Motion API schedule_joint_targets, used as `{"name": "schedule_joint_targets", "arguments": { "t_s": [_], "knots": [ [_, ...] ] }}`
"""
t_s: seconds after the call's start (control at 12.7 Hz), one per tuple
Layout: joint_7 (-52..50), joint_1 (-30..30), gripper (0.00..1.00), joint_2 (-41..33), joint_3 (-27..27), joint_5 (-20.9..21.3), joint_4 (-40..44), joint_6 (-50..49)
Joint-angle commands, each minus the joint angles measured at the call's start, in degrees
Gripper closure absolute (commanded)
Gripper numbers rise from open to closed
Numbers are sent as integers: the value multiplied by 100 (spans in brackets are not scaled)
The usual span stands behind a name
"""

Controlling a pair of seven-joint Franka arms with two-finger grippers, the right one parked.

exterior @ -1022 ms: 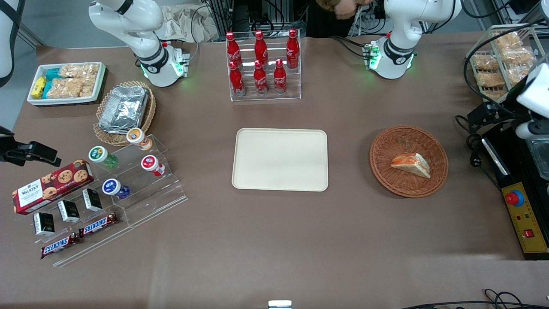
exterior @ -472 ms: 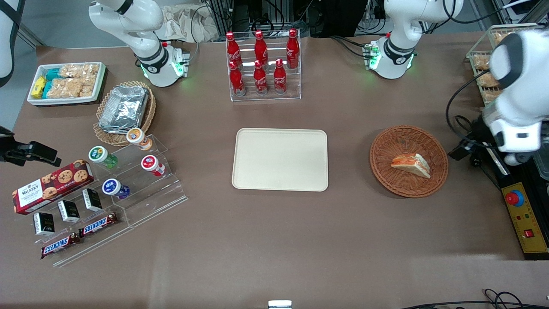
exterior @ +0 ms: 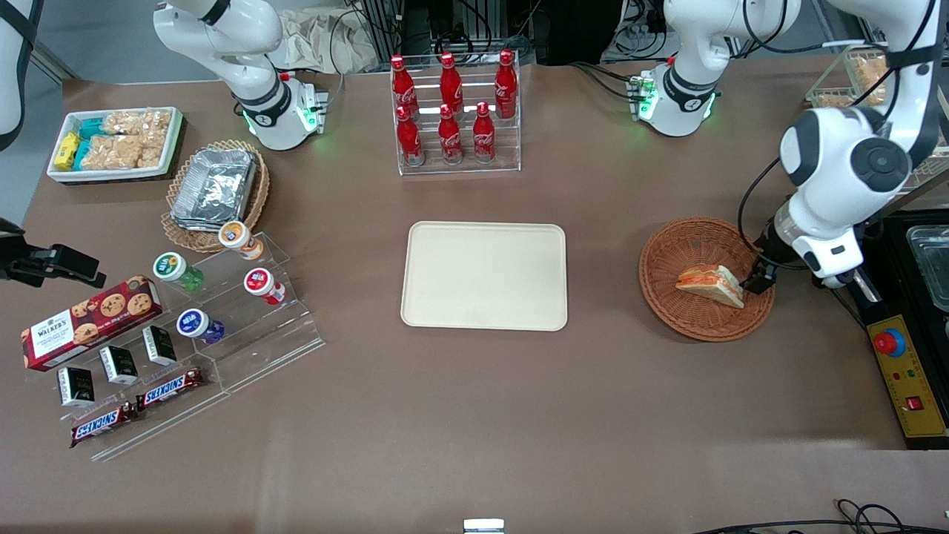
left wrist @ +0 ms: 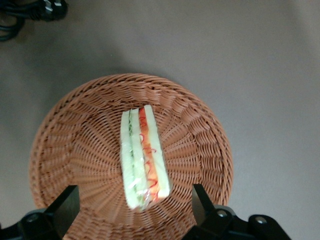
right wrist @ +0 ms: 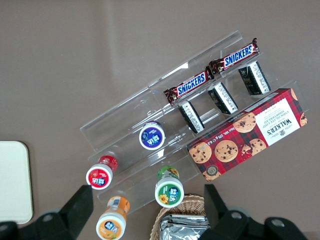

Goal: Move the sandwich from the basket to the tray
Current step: 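Lower the open left gripper around the triangular sandwich and close it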

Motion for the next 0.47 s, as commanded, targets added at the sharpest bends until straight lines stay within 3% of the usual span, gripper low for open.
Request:
{"name": "schedule_joint_targets", "arguments": {
  "t_s": [0.0, 0.39],
  "knots": [
    [-555, -76, 0, 478, -45, 117, -23, 619],
    [-601, -76, 0, 586, -46, 117, -927, 1621]
  ]
}}
